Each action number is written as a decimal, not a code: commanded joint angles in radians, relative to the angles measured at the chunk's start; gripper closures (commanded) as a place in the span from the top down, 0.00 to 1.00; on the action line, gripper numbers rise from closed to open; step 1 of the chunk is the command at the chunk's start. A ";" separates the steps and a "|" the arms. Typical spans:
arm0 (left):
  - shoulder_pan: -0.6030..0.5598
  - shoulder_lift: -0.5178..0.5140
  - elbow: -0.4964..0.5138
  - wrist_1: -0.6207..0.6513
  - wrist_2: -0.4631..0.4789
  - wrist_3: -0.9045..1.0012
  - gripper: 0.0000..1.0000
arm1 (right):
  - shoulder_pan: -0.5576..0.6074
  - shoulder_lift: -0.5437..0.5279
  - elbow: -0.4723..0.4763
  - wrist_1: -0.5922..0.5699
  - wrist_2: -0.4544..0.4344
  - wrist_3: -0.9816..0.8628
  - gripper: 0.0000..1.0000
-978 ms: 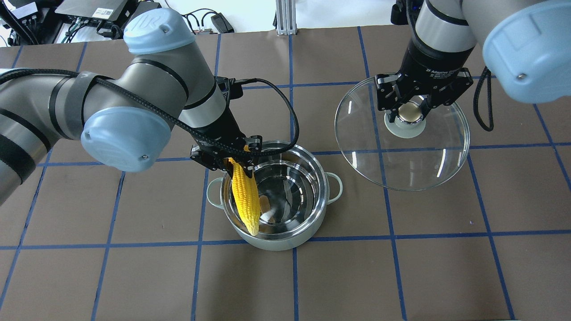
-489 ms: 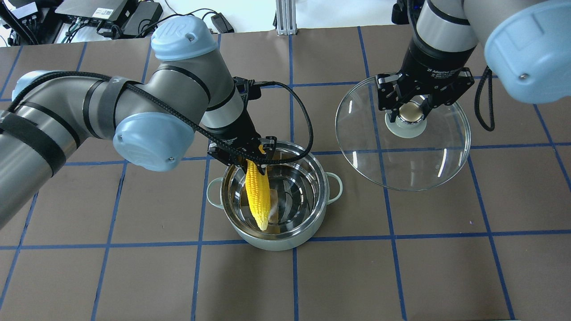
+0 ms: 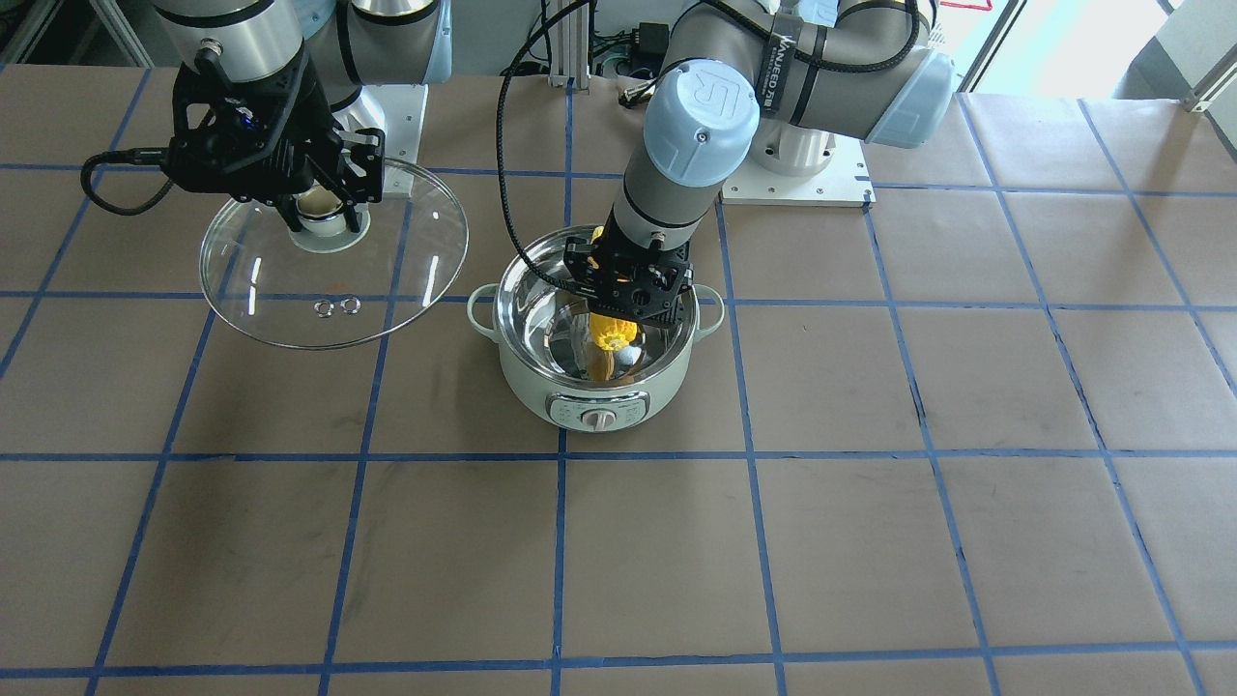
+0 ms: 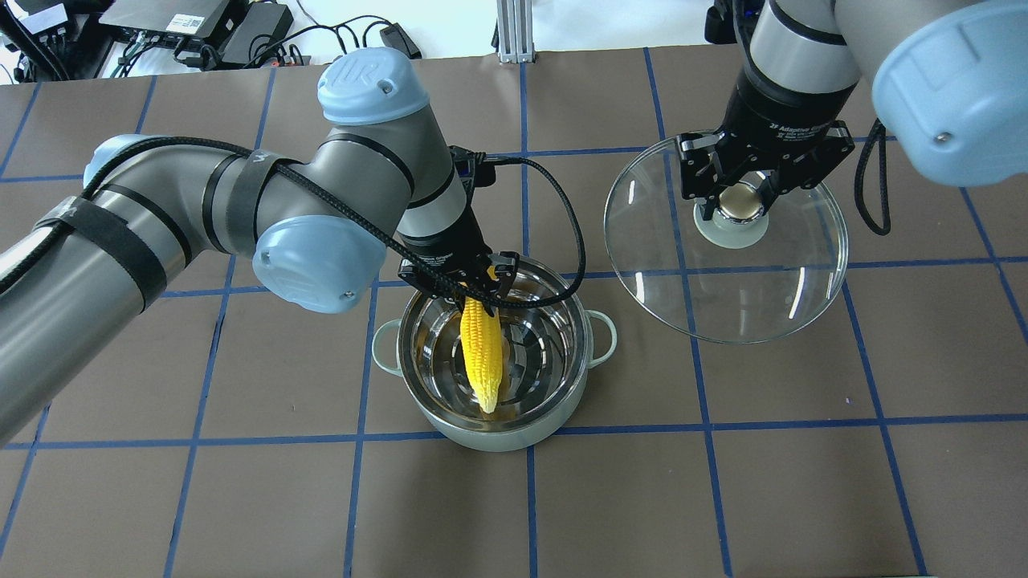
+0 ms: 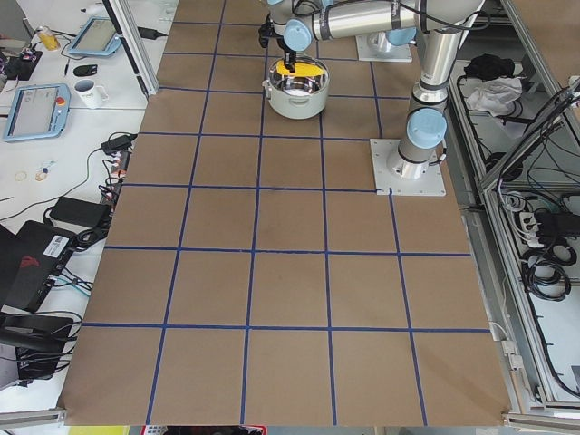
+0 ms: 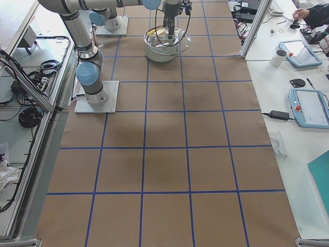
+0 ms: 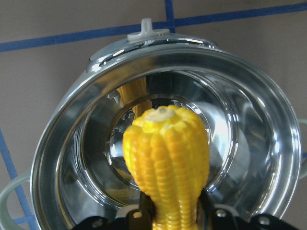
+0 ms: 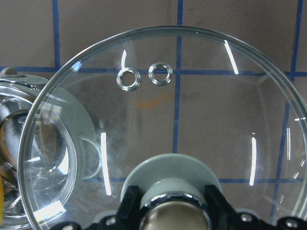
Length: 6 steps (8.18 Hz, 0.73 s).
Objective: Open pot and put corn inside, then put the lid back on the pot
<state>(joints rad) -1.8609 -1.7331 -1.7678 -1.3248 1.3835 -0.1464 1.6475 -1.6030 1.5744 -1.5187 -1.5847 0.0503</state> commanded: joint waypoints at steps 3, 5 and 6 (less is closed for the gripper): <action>-0.011 -0.009 -0.007 0.159 0.011 -0.091 0.98 | 0.002 -0.002 0.001 0.002 -0.001 0.000 0.40; -0.011 -0.013 -0.007 0.159 0.011 -0.091 1.00 | 0.002 -0.002 0.001 0.002 -0.003 0.000 0.40; -0.011 -0.013 -0.007 0.161 0.011 -0.091 1.00 | 0.003 0.000 0.001 0.002 -0.001 0.000 0.40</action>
<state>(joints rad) -1.8714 -1.7444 -1.7746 -1.1695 1.3944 -0.2367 1.6491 -1.6042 1.5754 -1.5171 -1.5867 0.0506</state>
